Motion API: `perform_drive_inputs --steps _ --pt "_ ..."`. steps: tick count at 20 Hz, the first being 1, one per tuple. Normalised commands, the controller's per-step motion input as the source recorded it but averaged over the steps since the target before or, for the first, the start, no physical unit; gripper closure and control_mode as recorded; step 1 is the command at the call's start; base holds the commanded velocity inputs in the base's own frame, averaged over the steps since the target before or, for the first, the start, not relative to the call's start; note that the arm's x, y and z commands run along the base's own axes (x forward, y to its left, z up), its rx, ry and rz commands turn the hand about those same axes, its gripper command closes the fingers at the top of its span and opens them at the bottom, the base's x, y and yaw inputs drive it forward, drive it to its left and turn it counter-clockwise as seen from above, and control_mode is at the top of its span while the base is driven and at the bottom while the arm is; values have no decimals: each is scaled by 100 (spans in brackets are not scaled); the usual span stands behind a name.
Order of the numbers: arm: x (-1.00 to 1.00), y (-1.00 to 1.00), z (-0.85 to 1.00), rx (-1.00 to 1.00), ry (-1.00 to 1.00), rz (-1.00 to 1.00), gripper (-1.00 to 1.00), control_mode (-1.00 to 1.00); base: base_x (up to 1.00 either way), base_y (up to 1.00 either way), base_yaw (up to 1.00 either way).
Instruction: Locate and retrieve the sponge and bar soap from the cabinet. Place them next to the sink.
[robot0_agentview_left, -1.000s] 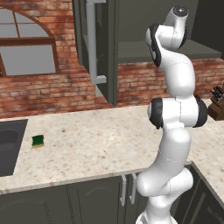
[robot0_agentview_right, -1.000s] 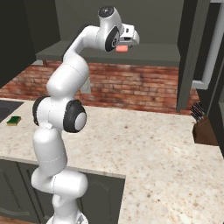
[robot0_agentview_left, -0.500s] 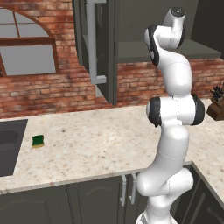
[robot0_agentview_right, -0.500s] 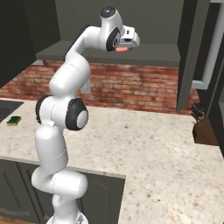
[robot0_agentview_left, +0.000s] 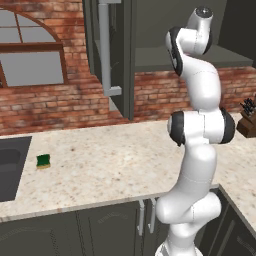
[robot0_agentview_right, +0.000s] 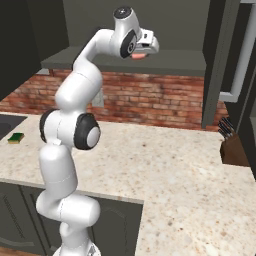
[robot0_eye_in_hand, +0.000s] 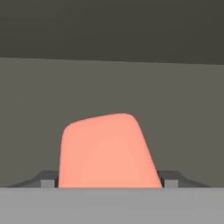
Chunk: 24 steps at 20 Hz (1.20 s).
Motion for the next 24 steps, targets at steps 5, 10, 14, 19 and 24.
perform_drive_inputs --steps 5,10,14,19,24 --pt "-60 10 12 0 -11 -6 100 -100 0 0 0" --pt "-73 16 1 0 -6 -8 100 -100 0 0 0" --pt "-99 17 0 2 0 -8 100 -100 0 0 0" --pt "-100 21 0 4 0 -7 100 -100 0 0 0" --pt "-100 22 0 5 0 -5 100 -100 0 0 0"
